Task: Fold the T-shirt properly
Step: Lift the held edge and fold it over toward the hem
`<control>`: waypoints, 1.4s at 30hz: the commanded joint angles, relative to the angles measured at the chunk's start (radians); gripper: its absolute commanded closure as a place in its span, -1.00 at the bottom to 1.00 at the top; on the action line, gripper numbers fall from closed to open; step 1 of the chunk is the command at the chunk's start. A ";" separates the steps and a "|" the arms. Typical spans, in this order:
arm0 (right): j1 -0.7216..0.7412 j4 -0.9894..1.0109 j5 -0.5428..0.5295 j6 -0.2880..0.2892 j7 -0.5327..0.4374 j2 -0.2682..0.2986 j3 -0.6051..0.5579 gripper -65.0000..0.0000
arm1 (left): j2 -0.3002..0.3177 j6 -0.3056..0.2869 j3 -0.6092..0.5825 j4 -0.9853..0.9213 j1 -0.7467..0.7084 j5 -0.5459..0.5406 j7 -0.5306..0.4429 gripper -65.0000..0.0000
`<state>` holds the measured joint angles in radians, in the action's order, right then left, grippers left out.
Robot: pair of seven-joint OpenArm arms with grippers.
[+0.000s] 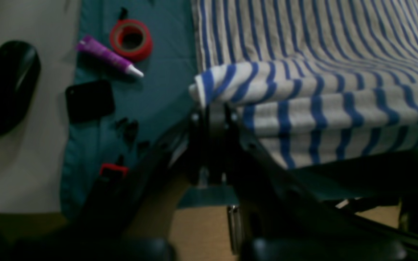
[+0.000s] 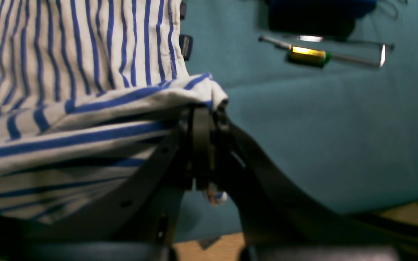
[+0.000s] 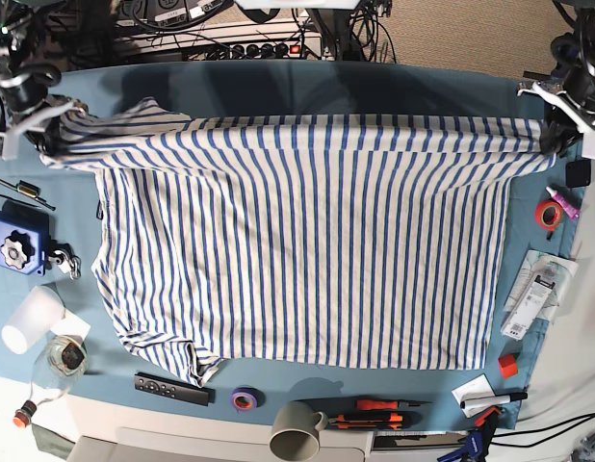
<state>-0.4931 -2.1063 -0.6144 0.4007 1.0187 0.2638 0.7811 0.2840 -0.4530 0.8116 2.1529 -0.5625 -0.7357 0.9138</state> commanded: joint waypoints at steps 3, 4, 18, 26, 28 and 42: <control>0.020 -0.011 0.091 -0.056 -0.062 0.019 -0.050 1.00 | 0.018 0.007 -0.043 -0.015 0.024 0.046 -0.063 1.00; 0.028 -0.011 0.113 -0.061 -0.062 0.019 -0.064 1.00 | 0.018 0.007 -0.061 -0.025 0.037 0.064 -0.071 1.00; 0.163 0.097 0.143 -0.061 -0.095 0.019 -0.100 1.00 | 0.054 0.007 -0.090 -0.165 0.189 0.116 -0.103 1.00; 0.289 0.246 0.137 -0.051 -0.080 0.019 -0.102 1.00 | 0.101 0.007 -0.100 -0.214 0.252 0.115 -0.112 1.00; 0.313 0.272 0.137 -0.049 -0.077 0.019 -0.103 1.00 | 0.101 0.007 -0.124 -0.227 0.266 0.113 -0.114 1.00; 0.507 0.420 0.294 -0.077 -0.106 0.055 -0.278 1.00 | 0.101 0.068 -0.385 -0.406 0.487 0.334 -0.134 1.00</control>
<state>-0.0051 -1.6718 -0.3222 0.3359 0.9463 0.2958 0.4965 0.3672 -0.3923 0.4202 1.7290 -0.0917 -0.4023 0.8055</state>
